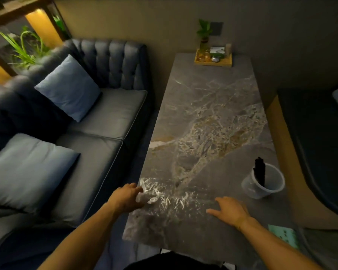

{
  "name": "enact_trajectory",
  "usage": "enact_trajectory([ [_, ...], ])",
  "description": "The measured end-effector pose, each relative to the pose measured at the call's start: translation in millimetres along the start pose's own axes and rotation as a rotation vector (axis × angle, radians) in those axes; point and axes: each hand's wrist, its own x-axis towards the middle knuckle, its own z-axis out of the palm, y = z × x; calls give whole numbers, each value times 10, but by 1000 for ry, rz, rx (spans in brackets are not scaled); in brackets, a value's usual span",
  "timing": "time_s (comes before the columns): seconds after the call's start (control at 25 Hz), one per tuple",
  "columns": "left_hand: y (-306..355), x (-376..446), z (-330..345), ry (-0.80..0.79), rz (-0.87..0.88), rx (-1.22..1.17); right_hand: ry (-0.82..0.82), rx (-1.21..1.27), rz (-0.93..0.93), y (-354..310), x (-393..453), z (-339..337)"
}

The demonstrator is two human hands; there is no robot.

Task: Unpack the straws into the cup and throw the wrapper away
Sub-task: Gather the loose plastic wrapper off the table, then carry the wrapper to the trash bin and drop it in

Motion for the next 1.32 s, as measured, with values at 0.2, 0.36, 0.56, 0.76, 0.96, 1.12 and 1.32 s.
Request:
enact_trajectory([
  [0.2, -100, 447, -146, 17, 124, 63, -65, 197, 196, -170, 81, 124],
  [0.36, 24, 689, -151, -48, 169, 48, -126, 315, 298, -208, 150, 196],
  [0.56, 133, 793, -55, -81, 118, 13, -178, 369, 296, -232, 203, 263],
  [0.76, 151, 756, 39, -11, 82, -139, -112, 687, 280, -209, 185, 418],
  [0.96, 186, 609, 39, -65, 105, -545, 191, 1158, 296, -126, 66, 522],
  [1.12, 333, 504, -31, -96, 145, -765, 260, 1415, 349, 26, -169, 465],
  [1.32, 756, 381, -145, -185, 174, -992, 194, 1812, 337, 388, -516, 388],
])
